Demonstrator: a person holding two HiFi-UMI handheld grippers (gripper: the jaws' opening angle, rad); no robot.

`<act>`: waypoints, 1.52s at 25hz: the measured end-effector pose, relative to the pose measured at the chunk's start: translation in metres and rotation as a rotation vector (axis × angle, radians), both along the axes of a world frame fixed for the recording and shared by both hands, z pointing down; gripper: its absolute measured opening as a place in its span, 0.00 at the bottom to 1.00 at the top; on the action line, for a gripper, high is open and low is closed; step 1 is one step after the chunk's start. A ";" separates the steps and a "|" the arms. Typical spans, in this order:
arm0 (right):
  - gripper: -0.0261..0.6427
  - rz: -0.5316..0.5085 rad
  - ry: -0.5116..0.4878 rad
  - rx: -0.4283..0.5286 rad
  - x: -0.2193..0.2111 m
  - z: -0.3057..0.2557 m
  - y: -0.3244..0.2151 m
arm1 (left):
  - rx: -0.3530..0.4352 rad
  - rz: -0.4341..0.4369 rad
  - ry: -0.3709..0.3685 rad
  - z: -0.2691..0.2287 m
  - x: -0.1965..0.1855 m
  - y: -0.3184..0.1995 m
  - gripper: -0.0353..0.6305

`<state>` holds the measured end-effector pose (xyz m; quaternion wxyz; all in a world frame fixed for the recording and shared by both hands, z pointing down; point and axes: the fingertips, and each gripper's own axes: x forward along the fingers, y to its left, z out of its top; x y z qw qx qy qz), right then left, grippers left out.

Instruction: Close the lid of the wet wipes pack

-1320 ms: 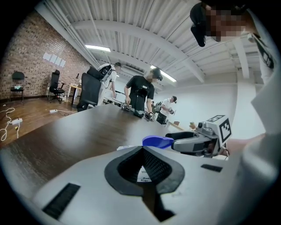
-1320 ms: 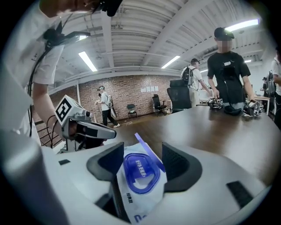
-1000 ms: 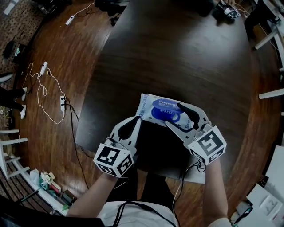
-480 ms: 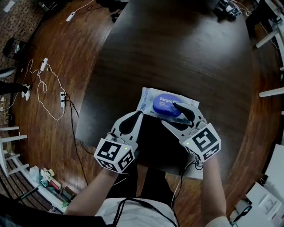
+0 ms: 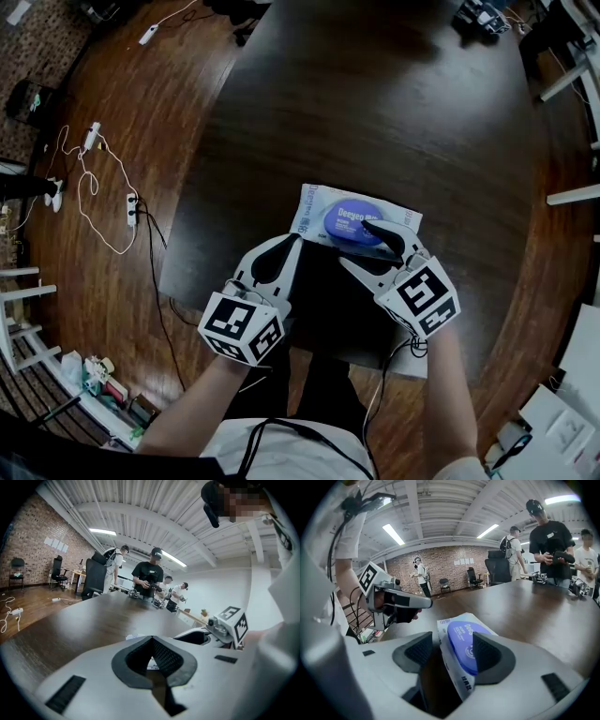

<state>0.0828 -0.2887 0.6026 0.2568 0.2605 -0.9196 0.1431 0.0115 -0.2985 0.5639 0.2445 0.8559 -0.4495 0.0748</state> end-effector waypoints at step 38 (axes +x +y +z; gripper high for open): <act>0.43 0.603 -0.240 0.267 0.038 -0.227 0.077 | 0.262 0.173 0.096 -0.188 -0.029 0.033 0.05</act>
